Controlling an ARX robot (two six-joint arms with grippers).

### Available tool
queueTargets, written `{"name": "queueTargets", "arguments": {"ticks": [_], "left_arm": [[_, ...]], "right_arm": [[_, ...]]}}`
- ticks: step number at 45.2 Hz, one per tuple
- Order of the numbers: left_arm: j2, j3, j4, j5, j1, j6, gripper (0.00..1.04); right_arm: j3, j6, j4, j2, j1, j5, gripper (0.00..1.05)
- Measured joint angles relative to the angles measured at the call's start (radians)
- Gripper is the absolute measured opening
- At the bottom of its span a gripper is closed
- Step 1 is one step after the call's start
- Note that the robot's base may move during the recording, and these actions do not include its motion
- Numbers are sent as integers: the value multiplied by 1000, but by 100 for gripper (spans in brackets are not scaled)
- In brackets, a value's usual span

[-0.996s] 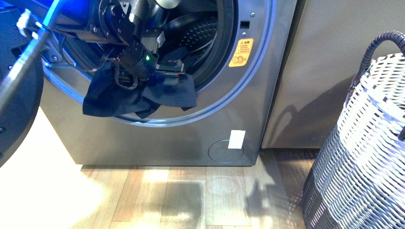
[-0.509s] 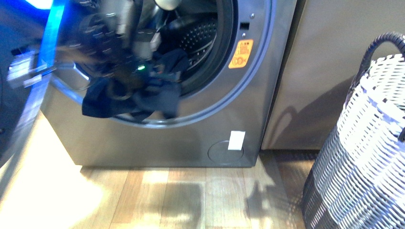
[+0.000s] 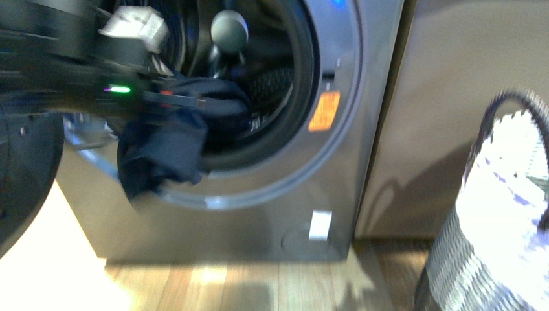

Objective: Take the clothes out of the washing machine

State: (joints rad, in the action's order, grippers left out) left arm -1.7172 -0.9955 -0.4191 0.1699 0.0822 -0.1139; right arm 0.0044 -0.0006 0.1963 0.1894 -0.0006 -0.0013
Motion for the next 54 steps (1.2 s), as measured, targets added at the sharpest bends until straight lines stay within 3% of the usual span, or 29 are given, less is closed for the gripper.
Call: {"name": "queueTargets", "arguments": {"ticks": [15, 24, 44, 54], "left_arm": [[418, 51, 114, 144, -40, -14, 8], [557, -35, 189, 169, -25, -8, 8], [405, -556, 295, 80, 261, 35, 8], [323, -680, 346, 57, 439, 39, 8]], "right_arm": [[0, 0, 0, 0, 0, 0, 97], [0, 0, 0, 0, 0, 0, 97], [0, 0, 0, 0, 0, 0, 97], [0, 0, 0, 0, 0, 0, 97]]}}
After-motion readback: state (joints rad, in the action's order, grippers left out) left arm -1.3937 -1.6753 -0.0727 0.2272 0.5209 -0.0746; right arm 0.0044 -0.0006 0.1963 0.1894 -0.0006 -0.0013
